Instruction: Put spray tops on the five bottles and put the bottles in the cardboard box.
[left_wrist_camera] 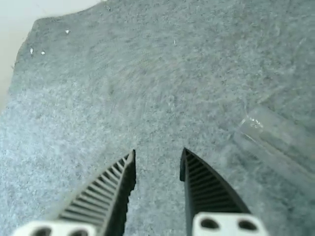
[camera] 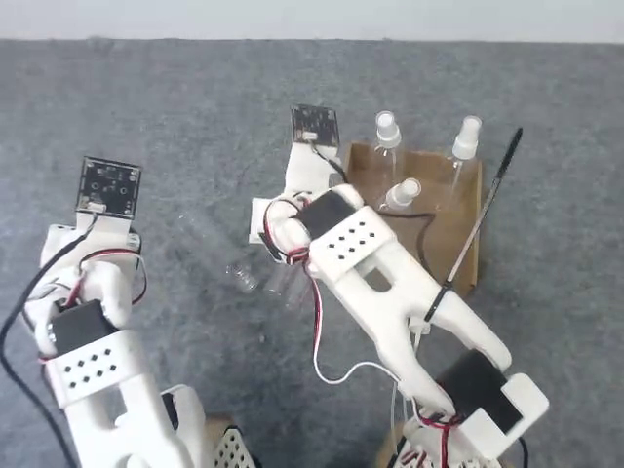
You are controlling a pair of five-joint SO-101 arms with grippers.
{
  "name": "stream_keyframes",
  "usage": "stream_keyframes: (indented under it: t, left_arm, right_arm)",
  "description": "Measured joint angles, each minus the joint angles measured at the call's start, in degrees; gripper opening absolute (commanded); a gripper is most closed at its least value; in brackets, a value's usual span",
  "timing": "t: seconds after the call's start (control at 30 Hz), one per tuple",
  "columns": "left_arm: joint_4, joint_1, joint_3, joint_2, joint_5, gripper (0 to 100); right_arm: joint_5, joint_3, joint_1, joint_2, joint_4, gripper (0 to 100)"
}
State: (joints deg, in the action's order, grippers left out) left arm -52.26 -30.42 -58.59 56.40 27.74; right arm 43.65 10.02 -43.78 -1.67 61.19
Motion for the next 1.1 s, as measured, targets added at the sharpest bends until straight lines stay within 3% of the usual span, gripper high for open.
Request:
stream_keyframes:
  t: [0.13,0.33,0.73,1.1]
  left_arm:
    - [0.00,0.00,-0.09,0.00,0.00,14]
    - [0.00,0.00,-0.09,0.00,0.00,14]
    - [0.00,0.00,-2.11,0.00,0.00,14]
    - [0.00,0.00,-2.11,0.00,0.00,14]
  right_arm:
    - [6.24,1.32,-2.73,0.00,-1.23,34.0]
    - [11.60,11.96,-2.99,0.00,-13.63,33.6]
    - [12.48,21.63,-1.41,0.00,-28.31,33.6]
    - [12.48,23.21,-1.41,0.00,-29.36,33.5]
